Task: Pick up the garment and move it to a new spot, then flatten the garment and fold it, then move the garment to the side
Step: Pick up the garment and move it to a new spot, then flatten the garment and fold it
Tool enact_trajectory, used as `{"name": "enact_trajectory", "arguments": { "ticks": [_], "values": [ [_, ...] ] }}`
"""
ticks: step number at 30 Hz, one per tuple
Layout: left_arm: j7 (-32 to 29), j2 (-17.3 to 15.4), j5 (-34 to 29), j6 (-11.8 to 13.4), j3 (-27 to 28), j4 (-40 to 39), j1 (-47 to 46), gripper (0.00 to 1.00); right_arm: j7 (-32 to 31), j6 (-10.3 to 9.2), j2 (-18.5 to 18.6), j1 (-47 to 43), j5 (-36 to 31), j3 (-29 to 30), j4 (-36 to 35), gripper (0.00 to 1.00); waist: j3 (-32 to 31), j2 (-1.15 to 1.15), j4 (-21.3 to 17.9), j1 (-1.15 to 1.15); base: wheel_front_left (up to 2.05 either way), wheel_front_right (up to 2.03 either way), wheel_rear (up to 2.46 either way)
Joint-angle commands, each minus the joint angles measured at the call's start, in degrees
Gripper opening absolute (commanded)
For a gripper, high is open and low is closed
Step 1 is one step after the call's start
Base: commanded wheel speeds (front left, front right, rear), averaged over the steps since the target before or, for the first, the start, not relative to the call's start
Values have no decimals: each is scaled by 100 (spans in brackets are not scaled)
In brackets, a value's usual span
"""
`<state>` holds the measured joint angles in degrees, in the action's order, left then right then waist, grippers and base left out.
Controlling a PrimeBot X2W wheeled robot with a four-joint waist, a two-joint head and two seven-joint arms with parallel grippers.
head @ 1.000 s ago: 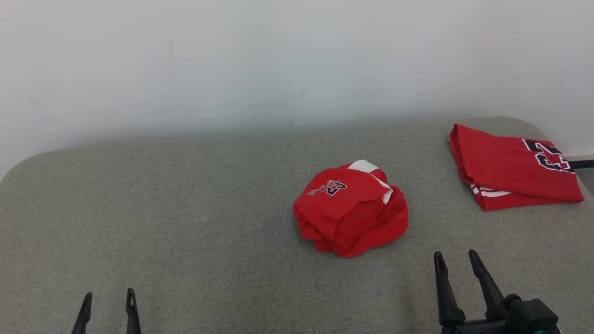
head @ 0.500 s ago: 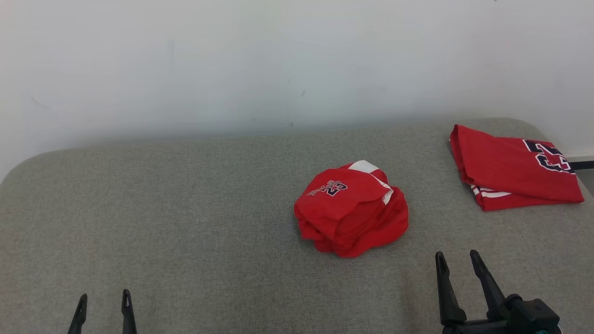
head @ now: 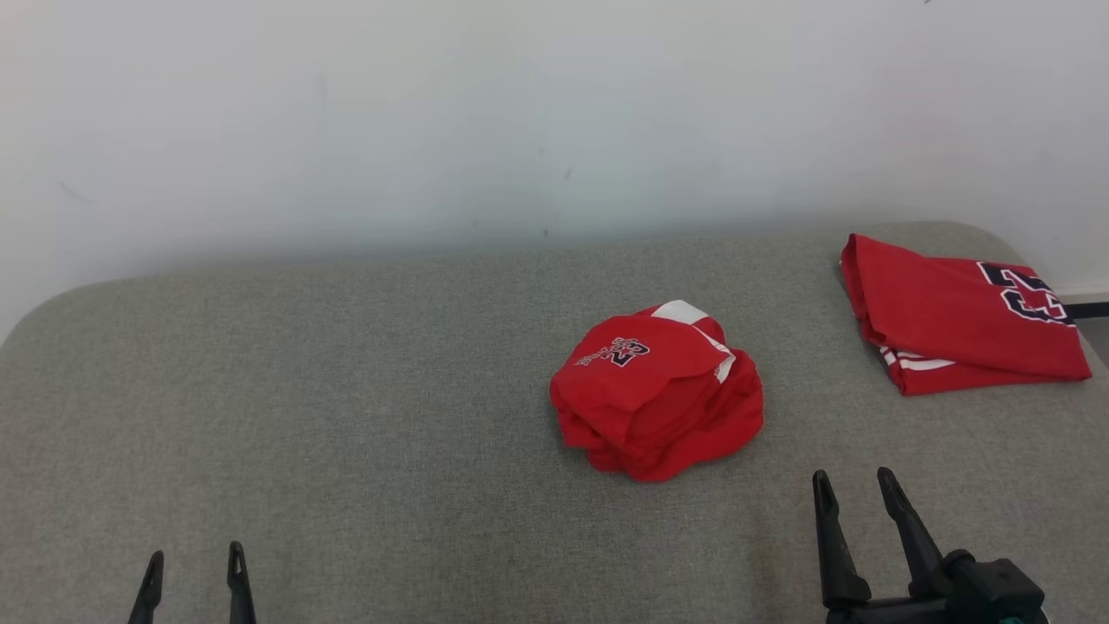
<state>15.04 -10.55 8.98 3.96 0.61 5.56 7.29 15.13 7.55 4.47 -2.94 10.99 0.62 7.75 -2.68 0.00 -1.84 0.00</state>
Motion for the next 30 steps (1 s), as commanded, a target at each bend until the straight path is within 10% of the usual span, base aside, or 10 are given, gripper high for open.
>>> {"name": "enact_trajectory", "arguments": {
  "ticks": [1, 30],
  "values": [
    [19, 22, -53, -29, 12, -1, 47, 100, -1, -15, -14, -40, -1, 4, 2, 100, -3, 0, 0, 0, 0, 0, 0],
    [-30, 5, -289, -357, -365, 185, -1091, 100, -1, -15, -51, 123, 85, -87, 42, 100, 257, 0, -516, 0, 0, 0, 0]
  ]
}}
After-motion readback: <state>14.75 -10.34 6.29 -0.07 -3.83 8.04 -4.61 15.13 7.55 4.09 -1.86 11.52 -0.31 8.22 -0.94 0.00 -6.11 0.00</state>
